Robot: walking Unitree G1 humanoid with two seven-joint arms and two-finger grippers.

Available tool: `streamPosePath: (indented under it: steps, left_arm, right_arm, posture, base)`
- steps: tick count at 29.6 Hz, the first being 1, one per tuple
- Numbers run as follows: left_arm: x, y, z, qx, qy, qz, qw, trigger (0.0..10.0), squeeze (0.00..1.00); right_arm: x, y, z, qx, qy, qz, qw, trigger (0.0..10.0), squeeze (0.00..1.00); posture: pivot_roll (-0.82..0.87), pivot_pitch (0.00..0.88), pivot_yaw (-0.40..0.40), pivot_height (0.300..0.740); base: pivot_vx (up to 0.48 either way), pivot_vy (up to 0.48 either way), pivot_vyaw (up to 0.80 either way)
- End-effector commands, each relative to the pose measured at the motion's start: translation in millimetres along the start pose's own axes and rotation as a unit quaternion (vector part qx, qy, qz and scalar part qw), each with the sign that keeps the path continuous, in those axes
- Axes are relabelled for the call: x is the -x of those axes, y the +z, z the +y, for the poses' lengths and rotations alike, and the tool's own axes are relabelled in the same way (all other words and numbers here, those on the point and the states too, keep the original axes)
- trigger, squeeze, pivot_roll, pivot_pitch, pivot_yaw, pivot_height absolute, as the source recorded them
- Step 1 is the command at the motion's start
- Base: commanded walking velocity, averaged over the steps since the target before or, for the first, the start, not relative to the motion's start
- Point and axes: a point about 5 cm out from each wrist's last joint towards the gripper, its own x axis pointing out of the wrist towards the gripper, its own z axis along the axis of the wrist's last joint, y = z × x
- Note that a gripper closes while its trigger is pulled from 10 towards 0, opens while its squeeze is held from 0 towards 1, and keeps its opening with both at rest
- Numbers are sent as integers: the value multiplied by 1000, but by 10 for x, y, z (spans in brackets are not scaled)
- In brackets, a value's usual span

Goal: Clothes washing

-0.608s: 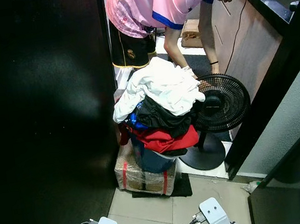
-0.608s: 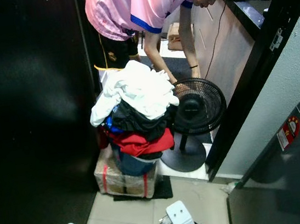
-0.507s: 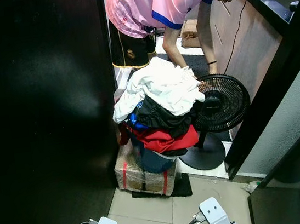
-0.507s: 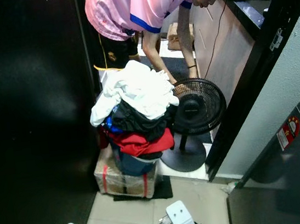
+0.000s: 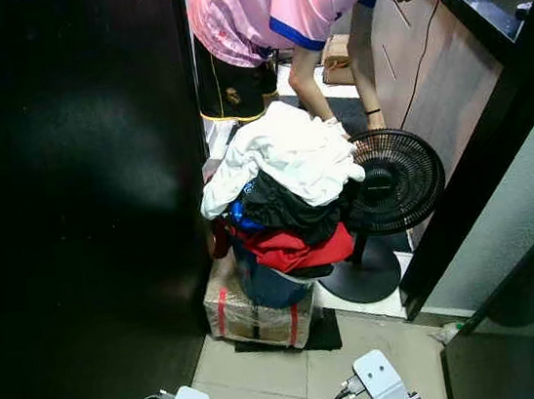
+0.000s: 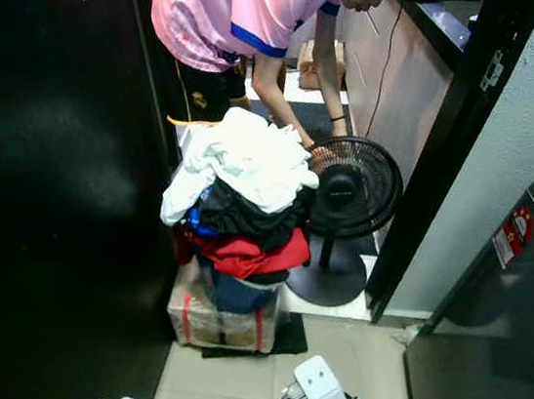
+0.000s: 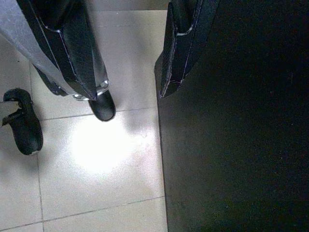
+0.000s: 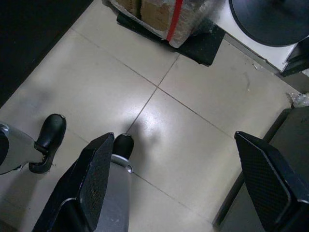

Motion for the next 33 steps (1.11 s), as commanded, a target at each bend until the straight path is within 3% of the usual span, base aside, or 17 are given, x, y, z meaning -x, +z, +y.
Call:
streamPosePath:
  steps: [1, 22, 28, 33]
  left_arm:
    - [14, -72, -24, -2, -4, 13, 1000, 10000, 0]
    - [17, -81, -43, -6, -8, 14, 1000, 10000, 0]
    - [15, -67, -32, -7, -2, 9, 1000, 10000, 0]
    - [-1, 20, 118, 14, 24, -14, 1000, 10000, 0]
  right_arm:
    - [14, -51, 3, -3, 0, 10, 1000, 10000, 0]
    - [20, -59, -15, -2, -4, 9, 1000, 10000, 0]
    - [25, -12, -109, -12, -28, -11, 999, 10000, 0]
    - [21, 131, -233, -27, -57, -56, 996, 10000, 0]
  posture:
    - [63, 24, -17, 740]
    - [62, 10, -19, 740]
    - [63, 7, -21, 740]
    - [60, 11, -22, 740]
  base:
    - [0, 0, 0]
    - [0, 0, 0]
    - [0, 0, 0]
    - [0, 0, 0]
